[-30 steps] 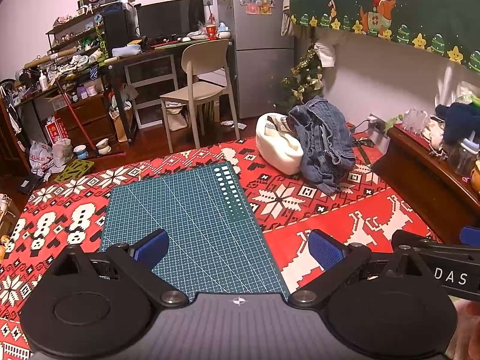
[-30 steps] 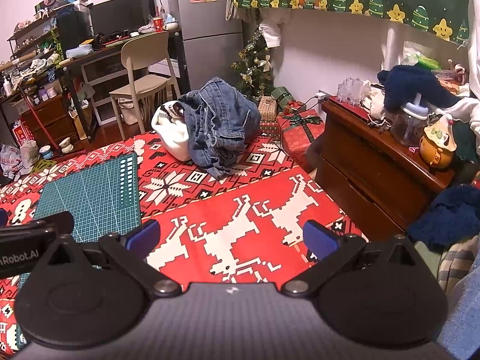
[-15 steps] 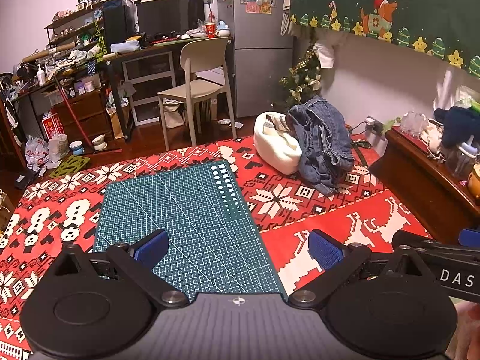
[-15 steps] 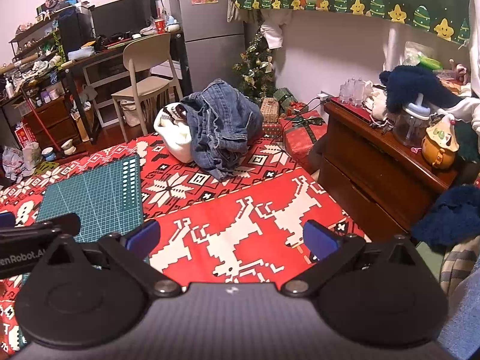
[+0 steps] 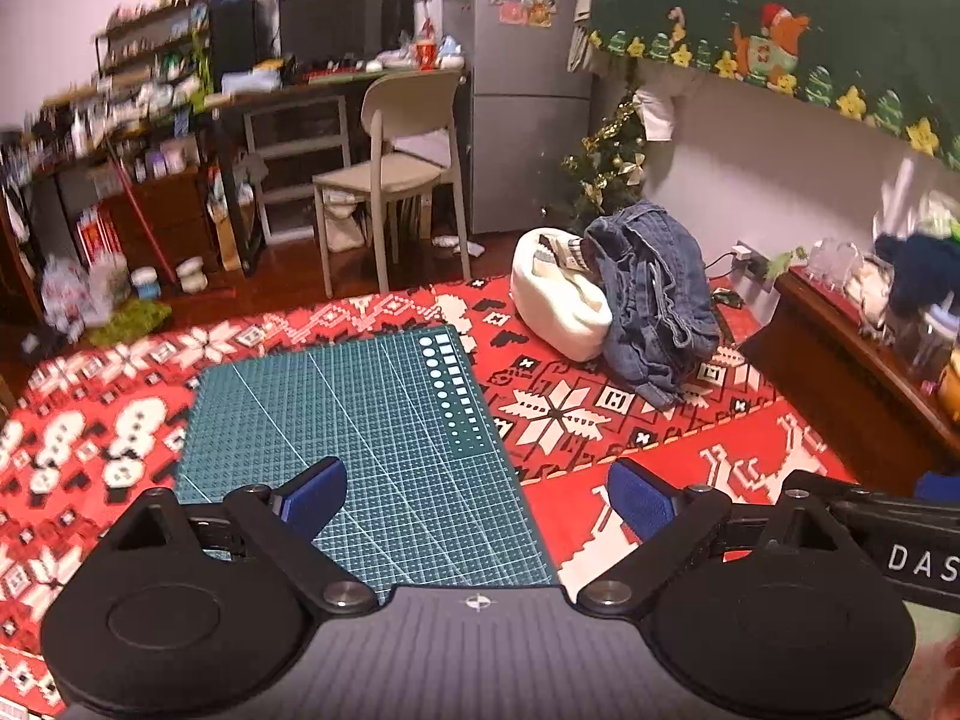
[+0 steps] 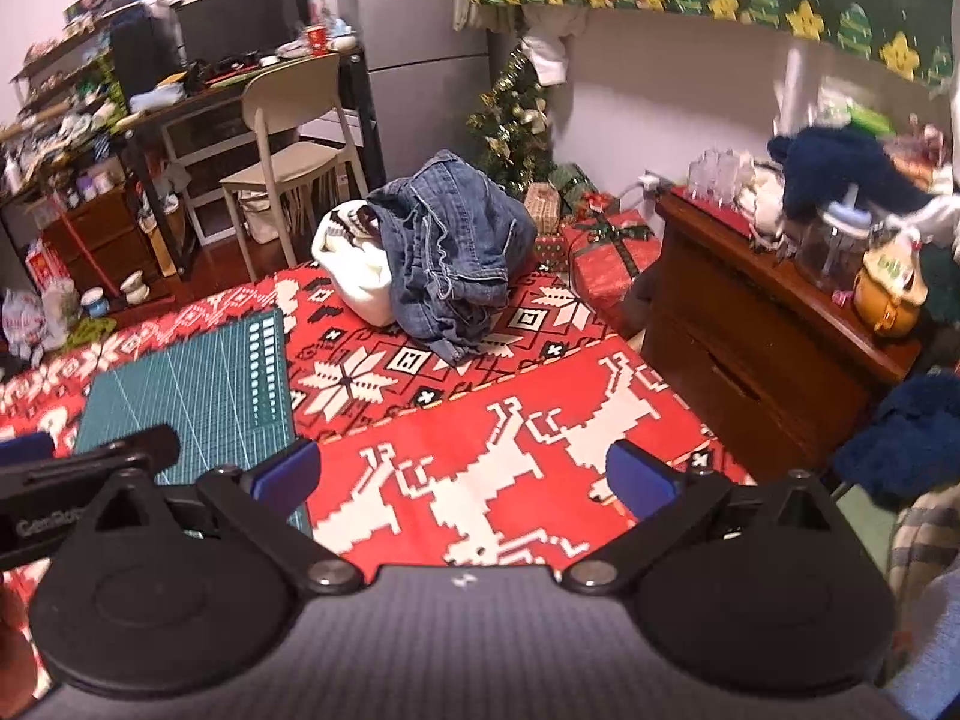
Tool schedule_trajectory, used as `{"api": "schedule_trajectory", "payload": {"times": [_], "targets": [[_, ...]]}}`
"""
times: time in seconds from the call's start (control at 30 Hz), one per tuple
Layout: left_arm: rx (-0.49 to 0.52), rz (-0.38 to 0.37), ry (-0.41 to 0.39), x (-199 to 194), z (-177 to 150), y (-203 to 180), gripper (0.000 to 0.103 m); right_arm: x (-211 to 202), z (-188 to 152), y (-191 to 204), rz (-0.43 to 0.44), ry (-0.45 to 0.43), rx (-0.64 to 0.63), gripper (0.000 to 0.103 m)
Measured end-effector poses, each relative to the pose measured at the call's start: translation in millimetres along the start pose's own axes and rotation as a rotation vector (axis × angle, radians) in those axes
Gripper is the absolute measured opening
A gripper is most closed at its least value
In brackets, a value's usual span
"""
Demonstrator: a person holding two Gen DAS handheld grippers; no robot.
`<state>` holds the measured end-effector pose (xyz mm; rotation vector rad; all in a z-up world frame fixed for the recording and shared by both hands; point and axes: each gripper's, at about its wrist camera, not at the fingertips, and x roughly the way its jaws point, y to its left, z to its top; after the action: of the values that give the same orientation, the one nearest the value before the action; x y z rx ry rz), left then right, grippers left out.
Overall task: Fold clothes
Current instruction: 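Move both tools toward the jeans and grasp the waistband with the left gripper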
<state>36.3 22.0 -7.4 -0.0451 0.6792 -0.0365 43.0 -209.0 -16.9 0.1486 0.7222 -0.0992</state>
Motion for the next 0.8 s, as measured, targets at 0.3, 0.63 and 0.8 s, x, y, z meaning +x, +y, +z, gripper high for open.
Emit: {"api": "schedule_trajectory", "payload": {"times": [0.3, 0.63, 0.8], "targets": [[-0.066, -0.028, -0.046, 31, 22, 20, 0.098, 51, 54, 17, 0.001, -0.072, -0.046, 0.102], [0.004, 0.065, -0.041, 78, 31, 7, 0.098, 131, 72, 19, -0.017, -0.154, -0.143, 0.102], [0.04, -0.01, -0.032, 100, 39, -10, 0.098, 160, 64, 1, -0.012, -0.161, -0.176, 0.102]]}}
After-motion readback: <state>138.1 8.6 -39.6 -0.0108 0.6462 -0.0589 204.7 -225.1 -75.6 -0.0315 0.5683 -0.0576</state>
